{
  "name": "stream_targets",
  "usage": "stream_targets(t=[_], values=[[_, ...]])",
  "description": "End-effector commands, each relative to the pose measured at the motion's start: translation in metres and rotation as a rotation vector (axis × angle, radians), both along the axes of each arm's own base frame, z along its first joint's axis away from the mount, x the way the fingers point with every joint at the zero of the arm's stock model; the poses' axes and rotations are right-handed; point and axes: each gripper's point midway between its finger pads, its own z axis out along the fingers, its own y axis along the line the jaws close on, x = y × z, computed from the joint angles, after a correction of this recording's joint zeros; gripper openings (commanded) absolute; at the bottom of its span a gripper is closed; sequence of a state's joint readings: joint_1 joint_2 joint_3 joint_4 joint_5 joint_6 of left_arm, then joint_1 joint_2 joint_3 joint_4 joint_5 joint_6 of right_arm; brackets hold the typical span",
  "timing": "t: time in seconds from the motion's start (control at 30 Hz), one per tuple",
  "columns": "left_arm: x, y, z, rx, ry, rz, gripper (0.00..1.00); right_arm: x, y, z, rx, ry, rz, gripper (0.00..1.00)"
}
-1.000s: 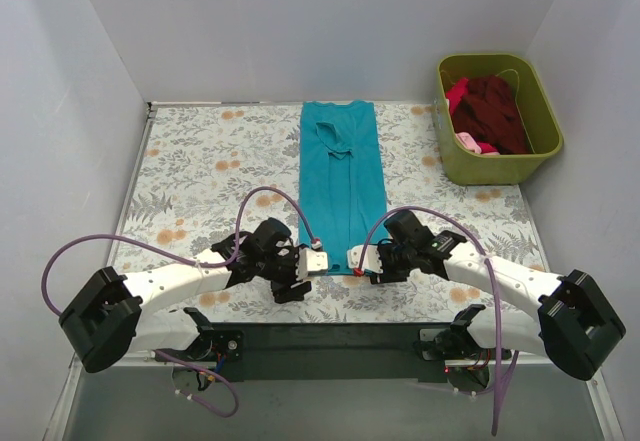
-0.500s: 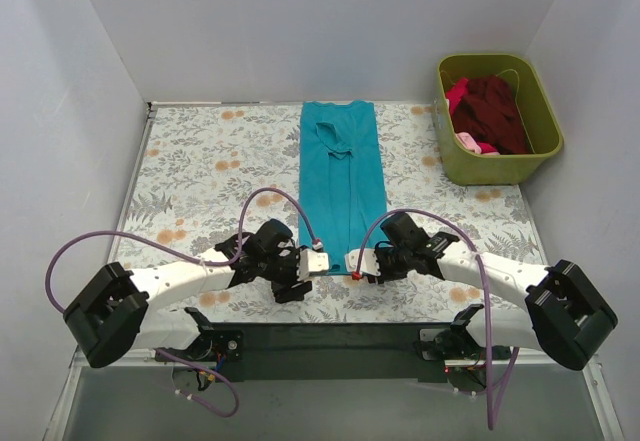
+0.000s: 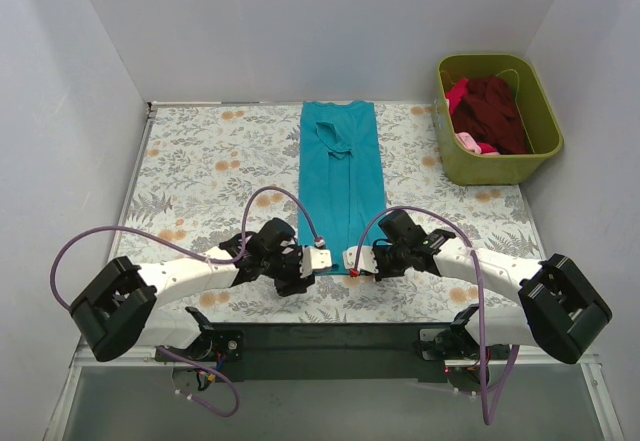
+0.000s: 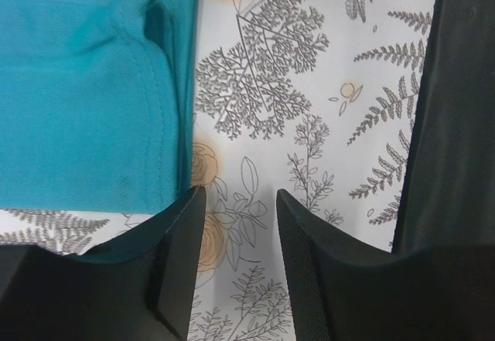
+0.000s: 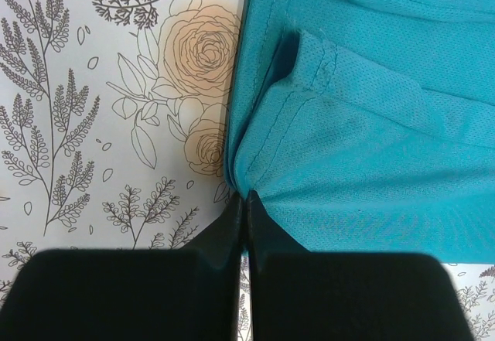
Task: Fold and stack the t-shirts
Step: Fold the tshirt
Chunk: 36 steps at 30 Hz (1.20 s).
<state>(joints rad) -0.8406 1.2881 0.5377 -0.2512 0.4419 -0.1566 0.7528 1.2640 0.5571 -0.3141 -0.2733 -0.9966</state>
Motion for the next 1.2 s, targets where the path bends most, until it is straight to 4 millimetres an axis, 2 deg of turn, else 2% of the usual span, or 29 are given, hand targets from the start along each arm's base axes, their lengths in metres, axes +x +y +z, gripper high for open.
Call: stream_targets(t=[0.0,0.1,0.27,0.4,0.67,0.87,0.97,1.17], values=[[0.021,-0.019,0.029,-0.101,-0.128,-0.003,0.4,-0.021,-0.019,-0.016,-0.081,0.107,-0.018,0.01],[0.025,-0.022,0.039,-0.135,-0.182,-0.025,0.39,-0.02,-0.02,-0.015,-0.078,0.113,-0.023,0.01],[0.031,-0.027,0.039,-0.139,-0.224,-0.054,0.4,-0.017,-0.018,-0.012,-0.072,0.116,-0.03,0.01],[0.028,-0.028,0.026,-0.121,-0.198,-0.079,0.4,-0.017,-0.017,-0.011,-0.069,0.132,-0.032,0.01],[0.03,-0.016,-0.012,-0.018,-0.17,-0.069,0.4,-0.017,-0.019,-0.012,-0.076,0.141,-0.029,0.01],[0.031,-0.013,-0.02,0.012,-0.158,-0.064,0.38,-0.019,-0.02,-0.011,-0.076,0.156,-0.025,0.01],[0.028,-0.013,-0.021,0.02,-0.139,-0.069,0.36,-0.018,-0.019,-0.009,-0.07,0.159,-0.023,0.01],[0.025,-0.008,-0.032,0.08,-0.087,-0.068,0.21,-0.018,-0.019,-0.006,-0.065,0.161,-0.025,0.01]])
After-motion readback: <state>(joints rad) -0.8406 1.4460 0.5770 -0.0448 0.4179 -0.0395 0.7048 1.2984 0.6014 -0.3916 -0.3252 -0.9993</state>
